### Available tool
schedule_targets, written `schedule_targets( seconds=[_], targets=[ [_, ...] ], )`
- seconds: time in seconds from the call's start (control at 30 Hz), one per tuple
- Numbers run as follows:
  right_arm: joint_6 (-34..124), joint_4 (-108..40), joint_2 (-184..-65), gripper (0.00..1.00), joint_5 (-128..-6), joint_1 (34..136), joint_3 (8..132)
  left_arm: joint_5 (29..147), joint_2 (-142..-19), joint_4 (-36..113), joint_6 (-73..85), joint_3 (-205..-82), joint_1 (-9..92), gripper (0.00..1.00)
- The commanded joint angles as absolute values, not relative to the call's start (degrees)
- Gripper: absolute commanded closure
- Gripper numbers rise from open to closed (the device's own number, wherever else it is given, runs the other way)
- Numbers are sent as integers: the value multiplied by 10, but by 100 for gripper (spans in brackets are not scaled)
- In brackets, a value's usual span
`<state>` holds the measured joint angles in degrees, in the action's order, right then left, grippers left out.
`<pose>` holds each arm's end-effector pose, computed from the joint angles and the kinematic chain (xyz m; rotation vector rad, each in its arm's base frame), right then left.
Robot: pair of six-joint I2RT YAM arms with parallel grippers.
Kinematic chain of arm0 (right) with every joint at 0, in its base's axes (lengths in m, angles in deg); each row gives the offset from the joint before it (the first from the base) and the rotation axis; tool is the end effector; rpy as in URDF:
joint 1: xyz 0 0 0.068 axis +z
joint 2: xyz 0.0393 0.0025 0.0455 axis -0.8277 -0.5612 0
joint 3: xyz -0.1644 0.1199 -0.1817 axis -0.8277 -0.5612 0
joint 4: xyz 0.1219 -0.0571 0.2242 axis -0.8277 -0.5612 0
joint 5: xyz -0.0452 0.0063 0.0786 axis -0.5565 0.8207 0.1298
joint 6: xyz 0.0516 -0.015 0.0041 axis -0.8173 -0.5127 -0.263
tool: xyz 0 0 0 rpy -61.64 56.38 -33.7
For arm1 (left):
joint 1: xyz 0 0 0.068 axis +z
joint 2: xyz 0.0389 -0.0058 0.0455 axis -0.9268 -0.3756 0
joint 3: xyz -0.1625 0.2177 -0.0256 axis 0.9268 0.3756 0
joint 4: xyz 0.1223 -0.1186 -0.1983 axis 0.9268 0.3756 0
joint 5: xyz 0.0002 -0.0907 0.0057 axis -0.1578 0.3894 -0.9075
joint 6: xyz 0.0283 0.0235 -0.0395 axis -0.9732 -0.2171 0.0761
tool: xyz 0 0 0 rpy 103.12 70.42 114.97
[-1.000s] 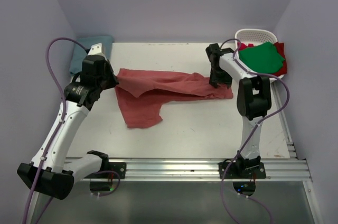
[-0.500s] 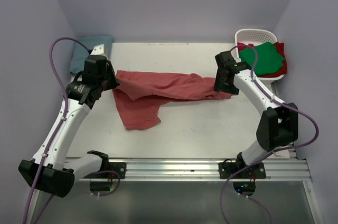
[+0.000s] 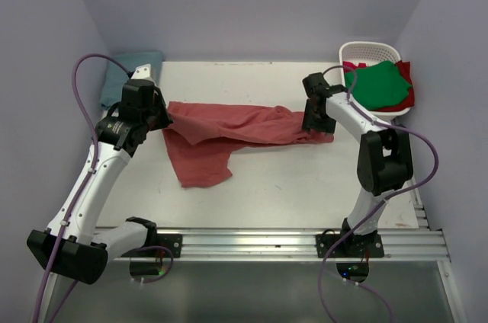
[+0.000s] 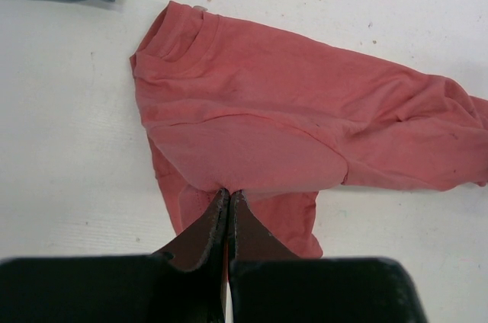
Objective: Fold and stack the t-shirts
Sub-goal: Flatten out the tshirt
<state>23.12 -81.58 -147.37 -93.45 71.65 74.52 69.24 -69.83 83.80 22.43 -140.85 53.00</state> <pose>0.3544 0.0884 0.2231 0.3795 2.6904 -0.2524 0.2238 -0.0532 0.3677 -0.3470 2.1960 -0.2110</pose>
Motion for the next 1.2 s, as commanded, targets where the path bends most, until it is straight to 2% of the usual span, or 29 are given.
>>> schedule_targets(
  seconds=[0.0,0.37,0.57,0.93,1.03,1.13,1.17],
  targets=[
    [235,-797,-1485,42,-934,703,773,687,-687,843,211,-1431,536,100],
    [214,-756,-1505,46,-912,683,703,677,-685,851,206,-1433,540,100],
    [213,-750,-1524,48,-901,677,709,676,-688,851,205,-1431,541,100],
    [206,-725,-1555,61,-880,674,714,675,-688,850,207,-1430,542,100],
    [203,-720,-1550,71,-872,674,708,674,-688,850,207,-1429,542,100],
    [203,-717,-1535,97,-861,674,690,676,-689,849,207,-1426,542,100],
    [203,-716,-1527,100,-858,674,685,678,-689,849,207,-1426,542,100]
  ],
)
